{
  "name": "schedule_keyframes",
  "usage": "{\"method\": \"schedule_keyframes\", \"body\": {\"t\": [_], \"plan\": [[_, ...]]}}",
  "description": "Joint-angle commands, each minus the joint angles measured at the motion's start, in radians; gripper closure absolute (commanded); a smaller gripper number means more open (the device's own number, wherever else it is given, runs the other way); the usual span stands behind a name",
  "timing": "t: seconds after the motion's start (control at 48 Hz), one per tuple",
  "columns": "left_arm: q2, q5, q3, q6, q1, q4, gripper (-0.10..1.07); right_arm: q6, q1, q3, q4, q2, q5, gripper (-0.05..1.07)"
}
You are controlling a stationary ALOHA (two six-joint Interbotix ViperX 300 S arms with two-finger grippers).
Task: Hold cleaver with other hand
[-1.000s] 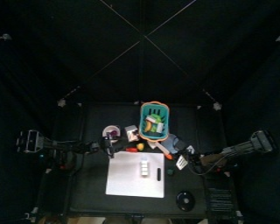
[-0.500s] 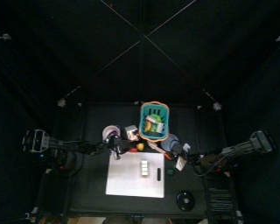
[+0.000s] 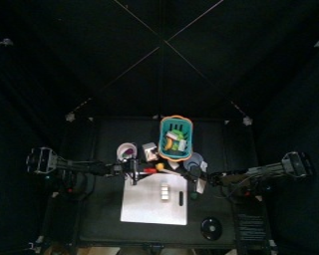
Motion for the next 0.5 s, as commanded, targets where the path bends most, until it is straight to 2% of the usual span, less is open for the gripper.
{"method": "schedule_keyframes", "body": {"t": [0.0,0.479], "plan": [[0.009,-0.051,-0.005,-0.023,0.002,0.032,0.12,-0.012,-0.003,-0.04,-0.003,0.023,-0.011,0.52],[0.115,-0.083,-0.04,-0.048,-0.002,0.049,0.12,-0.014,-0.003,-0.072,-0.078,0.044,-0.034,0.52]]}}
